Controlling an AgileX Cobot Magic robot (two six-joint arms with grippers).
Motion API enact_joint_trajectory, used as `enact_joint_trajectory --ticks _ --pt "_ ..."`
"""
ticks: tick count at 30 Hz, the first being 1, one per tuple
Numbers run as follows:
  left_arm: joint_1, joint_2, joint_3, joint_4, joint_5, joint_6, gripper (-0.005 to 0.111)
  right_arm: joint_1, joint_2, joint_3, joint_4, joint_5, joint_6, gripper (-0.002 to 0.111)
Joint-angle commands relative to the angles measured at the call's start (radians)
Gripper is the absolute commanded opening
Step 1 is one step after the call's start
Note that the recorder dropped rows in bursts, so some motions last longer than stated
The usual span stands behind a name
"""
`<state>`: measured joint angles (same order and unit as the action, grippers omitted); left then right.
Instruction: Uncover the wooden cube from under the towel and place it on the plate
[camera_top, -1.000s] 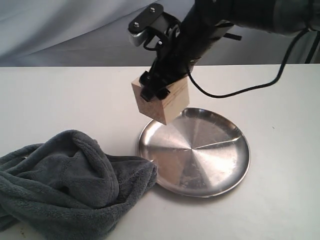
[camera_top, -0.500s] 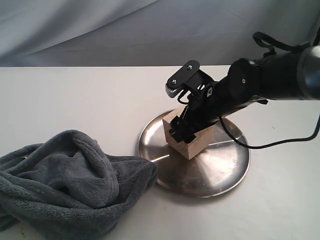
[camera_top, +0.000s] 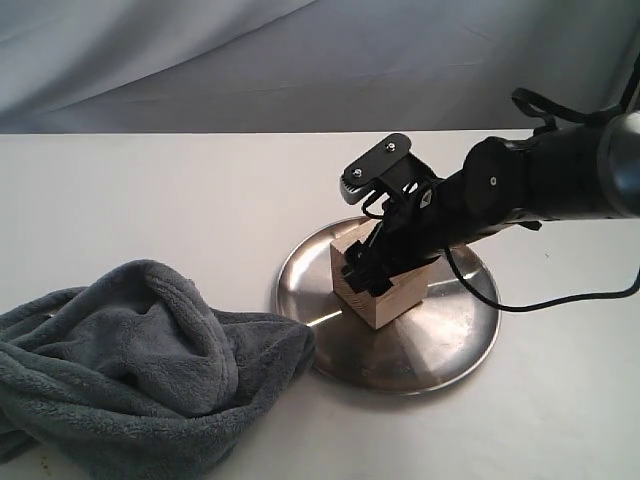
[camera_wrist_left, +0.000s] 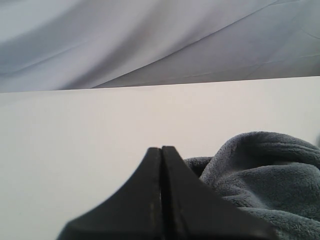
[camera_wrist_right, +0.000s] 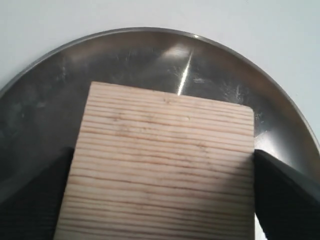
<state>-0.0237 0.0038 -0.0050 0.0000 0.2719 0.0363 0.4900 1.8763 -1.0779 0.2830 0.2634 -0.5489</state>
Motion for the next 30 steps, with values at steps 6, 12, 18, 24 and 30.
enact_joint_trajectory --ticks 6,12,18,24,30 --pt "-0.005 -0.004 0.005 0.0 -0.005 -0.001 0.0 -0.004 -0.019 0.0 0.041 -0.043 0.018 0.041" --pt "-0.005 -0.004 0.005 0.0 -0.005 -0.003 0.0 -0.004 -0.019 0.0 0.038 -0.086 0.03 0.105" --pt "-0.005 -0.004 0.005 0.0 -0.005 -0.001 0.0 -0.004 -0.082 0.0 0.038 -0.2 0.032 0.105" --pt "-0.005 -0.004 0.005 0.0 -0.005 -0.001 0.0 -0.039 -0.17 0.0 0.038 -0.258 0.034 0.105" --pt "-0.005 -0.004 0.005 0.0 -0.005 -0.003 0.0 -0.117 -0.28 0.0 0.038 -0.196 0.053 0.097"
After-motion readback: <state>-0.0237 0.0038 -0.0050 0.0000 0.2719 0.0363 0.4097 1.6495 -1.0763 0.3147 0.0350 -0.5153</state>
